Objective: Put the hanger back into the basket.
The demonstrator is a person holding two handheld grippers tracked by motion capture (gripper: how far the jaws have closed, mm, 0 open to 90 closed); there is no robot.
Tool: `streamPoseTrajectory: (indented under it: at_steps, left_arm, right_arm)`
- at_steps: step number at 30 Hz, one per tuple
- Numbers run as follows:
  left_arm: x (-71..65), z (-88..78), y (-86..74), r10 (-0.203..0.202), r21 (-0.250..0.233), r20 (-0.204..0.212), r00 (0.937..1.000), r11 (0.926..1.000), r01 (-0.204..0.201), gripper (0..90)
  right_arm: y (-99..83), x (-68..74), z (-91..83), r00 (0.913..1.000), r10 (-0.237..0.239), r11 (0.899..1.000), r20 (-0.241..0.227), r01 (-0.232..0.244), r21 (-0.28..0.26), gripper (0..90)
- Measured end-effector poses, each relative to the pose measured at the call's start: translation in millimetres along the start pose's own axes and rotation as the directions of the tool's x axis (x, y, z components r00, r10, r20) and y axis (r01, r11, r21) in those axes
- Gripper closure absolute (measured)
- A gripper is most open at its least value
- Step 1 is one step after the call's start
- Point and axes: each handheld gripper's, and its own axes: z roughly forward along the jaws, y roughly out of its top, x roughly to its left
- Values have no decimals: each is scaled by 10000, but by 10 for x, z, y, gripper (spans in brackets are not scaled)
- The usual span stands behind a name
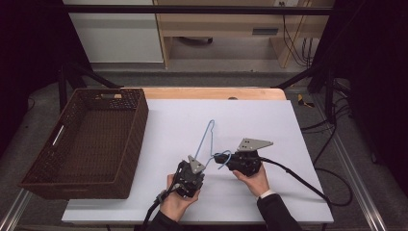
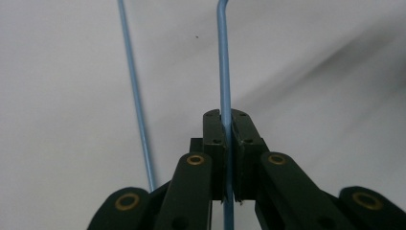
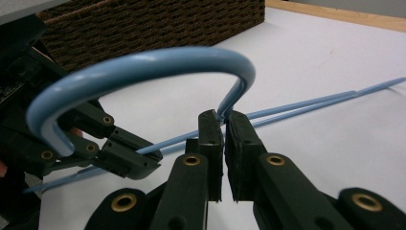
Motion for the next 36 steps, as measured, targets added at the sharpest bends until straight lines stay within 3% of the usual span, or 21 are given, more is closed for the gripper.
streamPoseTrajectory:
  at_steps: [9, 12, 19, 26, 30, 36]
  left_arm:
    - [-52, -52, 28, 397, -121, -349, 9986, 9991, -402, 872]
    - [-23, -85, 46, 472, -115, -420, 9980, 9988, -477, 872]
    - [133, -200, 128, 365, -319, 4, 9993, 9988, -365, 873]
    - [240, -354, 263, 495, -613, 251, 9985, 9970, -479, 873]
    - [327, -451, 341, 454, -868, 781, 9959, 9955, -386, 873]
    - [434, -599, 450, 771, -1034, 1327, 9881, 9926, -636, 873]
  right_arm:
    - [28, 27, -42, 9999, -16, 9998, 130, 19, -201, 851]
    - [44, 54, -96, 9997, -70, 9994, 251, 79, -323, 810]
    - [118, 101, -326, 9990, -74, 9980, 435, 102, -632, 717]
    - [101, 56, -529, 9959, 125, 9973, 898, -59, -731, 527]
    - [12, 16, -745, 9880, 206, 9965, 1534, -80, -828, 371]
    - [-83, -36, -923, 9777, 371, 9964, 2068, -205, -819, 263]
